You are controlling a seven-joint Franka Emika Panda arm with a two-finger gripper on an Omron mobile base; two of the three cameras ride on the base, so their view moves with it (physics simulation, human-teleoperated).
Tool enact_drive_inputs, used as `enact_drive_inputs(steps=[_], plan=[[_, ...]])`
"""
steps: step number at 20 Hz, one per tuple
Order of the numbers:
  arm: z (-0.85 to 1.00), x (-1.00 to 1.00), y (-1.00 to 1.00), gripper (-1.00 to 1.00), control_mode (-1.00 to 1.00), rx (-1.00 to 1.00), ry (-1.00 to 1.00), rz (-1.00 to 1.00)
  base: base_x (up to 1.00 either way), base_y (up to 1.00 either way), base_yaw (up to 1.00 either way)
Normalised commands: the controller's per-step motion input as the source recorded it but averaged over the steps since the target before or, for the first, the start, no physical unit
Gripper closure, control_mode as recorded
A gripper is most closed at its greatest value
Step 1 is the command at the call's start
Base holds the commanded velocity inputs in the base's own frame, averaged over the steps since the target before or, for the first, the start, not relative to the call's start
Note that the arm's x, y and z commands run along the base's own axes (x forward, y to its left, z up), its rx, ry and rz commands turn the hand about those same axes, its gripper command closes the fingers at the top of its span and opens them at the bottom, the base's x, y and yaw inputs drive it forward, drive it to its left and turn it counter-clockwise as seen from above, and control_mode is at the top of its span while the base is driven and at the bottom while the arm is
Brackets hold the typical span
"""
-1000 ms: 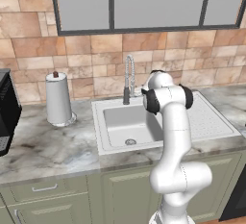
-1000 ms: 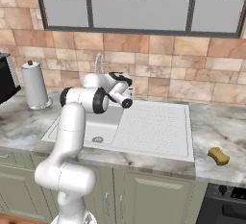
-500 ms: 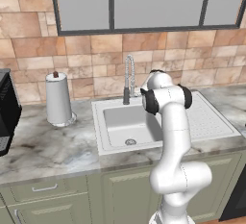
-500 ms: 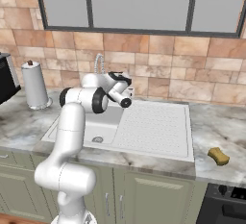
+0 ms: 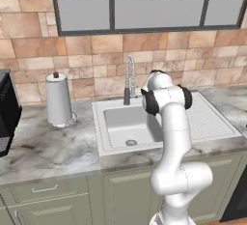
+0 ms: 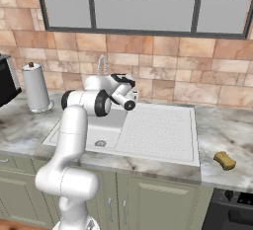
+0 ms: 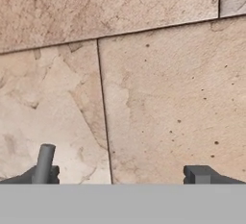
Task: Soak the sponge with water for a few seconds and then drop it inside the sink.
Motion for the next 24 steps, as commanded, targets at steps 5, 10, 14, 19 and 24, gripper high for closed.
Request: enact_drive_inputs(steps=[5, 10, 14, 19, 24], plan=[[-0.48, 0.03, -0.49, -1.0, -1.0, 0.0, 0.0, -0.02, 0.0, 0.0, 0.0], [-0.48, 0.02, -0.46, -1.0, -1.0, 0.0, 0.0, -0.03, 0.0, 0.0, 0.0], [-0.51, 0.0, -0.47, -1.0, -1.0, 0.0, 0.0, -0.02, 0.0, 0.0, 0.0], [-0.61, 0.0, -0.53, -1.0, -1.0, 0.0, 0.0, -0.03, 0.0, 0.0, 0.0], [-0.73, 0.0, -0.64, -1.0, -1.0, 0.0, 0.0, -0.04, 0.0, 0.0, 0.0]])
